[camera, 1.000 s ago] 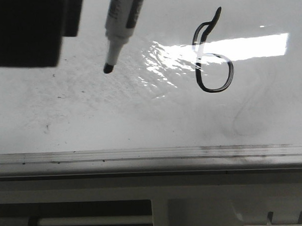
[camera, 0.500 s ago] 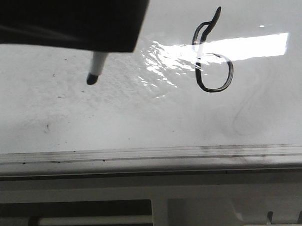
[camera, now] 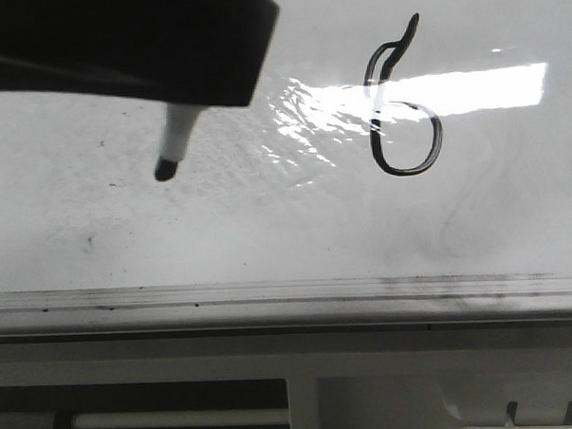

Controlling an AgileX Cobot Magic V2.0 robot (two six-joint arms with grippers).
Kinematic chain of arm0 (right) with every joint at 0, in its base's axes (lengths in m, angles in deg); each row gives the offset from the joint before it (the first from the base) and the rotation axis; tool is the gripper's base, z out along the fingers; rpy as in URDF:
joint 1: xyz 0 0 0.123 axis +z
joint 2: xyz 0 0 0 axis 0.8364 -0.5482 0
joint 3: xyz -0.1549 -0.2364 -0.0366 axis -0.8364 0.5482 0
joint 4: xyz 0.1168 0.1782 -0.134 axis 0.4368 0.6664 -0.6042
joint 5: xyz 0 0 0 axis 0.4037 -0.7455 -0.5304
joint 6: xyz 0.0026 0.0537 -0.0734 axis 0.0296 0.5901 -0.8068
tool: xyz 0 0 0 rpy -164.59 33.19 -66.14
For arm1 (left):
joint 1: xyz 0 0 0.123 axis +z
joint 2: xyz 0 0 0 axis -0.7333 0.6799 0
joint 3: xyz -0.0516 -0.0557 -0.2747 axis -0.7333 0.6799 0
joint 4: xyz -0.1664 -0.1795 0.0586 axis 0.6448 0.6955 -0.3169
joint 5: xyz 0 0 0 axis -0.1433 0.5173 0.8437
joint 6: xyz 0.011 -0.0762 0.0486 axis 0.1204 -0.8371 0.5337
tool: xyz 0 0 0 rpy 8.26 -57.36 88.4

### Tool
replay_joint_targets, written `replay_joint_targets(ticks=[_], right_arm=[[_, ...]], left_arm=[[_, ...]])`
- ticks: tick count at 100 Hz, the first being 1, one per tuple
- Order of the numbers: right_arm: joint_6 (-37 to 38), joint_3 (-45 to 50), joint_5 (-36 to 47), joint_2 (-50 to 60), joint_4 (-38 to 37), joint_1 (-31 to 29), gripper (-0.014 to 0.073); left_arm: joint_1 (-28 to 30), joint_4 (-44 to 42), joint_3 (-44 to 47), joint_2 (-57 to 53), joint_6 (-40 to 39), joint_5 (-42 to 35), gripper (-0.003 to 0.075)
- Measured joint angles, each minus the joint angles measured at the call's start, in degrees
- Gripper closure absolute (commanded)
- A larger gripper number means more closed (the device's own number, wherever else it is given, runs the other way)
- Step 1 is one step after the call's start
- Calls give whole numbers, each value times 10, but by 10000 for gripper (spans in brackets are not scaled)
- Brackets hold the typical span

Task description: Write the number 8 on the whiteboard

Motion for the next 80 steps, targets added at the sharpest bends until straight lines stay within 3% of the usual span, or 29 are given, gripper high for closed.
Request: replay_joint_targets(ticks=[9,16,43,60,80], right_arm=[[-2,0,15,0,-3,0,167],[-3,-1,25,5,-8,0,83],[-4,-17,41,61,-53,0,97],[-5,-28,40,92,-72,-9,209],[-5,-29,37,112,-75,-49,518]], left_arm=[[0,4,0,0,-9,1,741],[0,4,0,0,-11,1,741],[0,5,0,0,-17,1,741],[0,2,9,0,-70,-39,741],[0,3,18,0,-163,-155,741]])
